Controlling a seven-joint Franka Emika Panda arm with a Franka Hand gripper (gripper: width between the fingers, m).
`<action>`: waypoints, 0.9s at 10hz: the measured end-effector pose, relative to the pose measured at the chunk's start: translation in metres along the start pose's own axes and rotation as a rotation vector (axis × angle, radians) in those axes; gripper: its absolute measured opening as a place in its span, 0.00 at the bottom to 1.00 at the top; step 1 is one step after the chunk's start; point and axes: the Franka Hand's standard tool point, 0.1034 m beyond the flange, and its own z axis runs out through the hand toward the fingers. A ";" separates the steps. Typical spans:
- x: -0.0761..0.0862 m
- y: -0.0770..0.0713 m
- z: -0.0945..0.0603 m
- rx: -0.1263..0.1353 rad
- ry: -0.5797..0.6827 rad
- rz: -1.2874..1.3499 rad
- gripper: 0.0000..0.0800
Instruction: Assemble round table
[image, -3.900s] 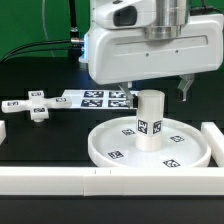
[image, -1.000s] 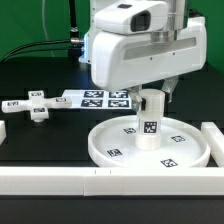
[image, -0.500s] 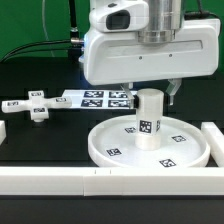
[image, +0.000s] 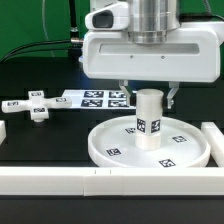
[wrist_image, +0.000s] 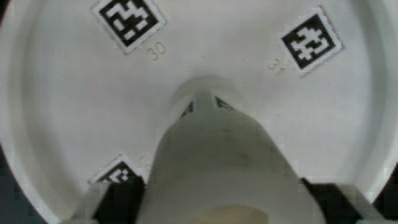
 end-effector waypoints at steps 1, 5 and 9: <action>0.001 -0.002 -0.001 -0.010 0.009 0.009 0.51; 0.003 -0.002 0.000 -0.001 0.020 0.196 0.51; 0.005 0.001 -0.001 0.087 -0.011 0.663 0.51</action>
Offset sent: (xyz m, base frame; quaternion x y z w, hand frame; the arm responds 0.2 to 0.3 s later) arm 0.0000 0.0000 0.0000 0.0000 0.0000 0.1296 0.9916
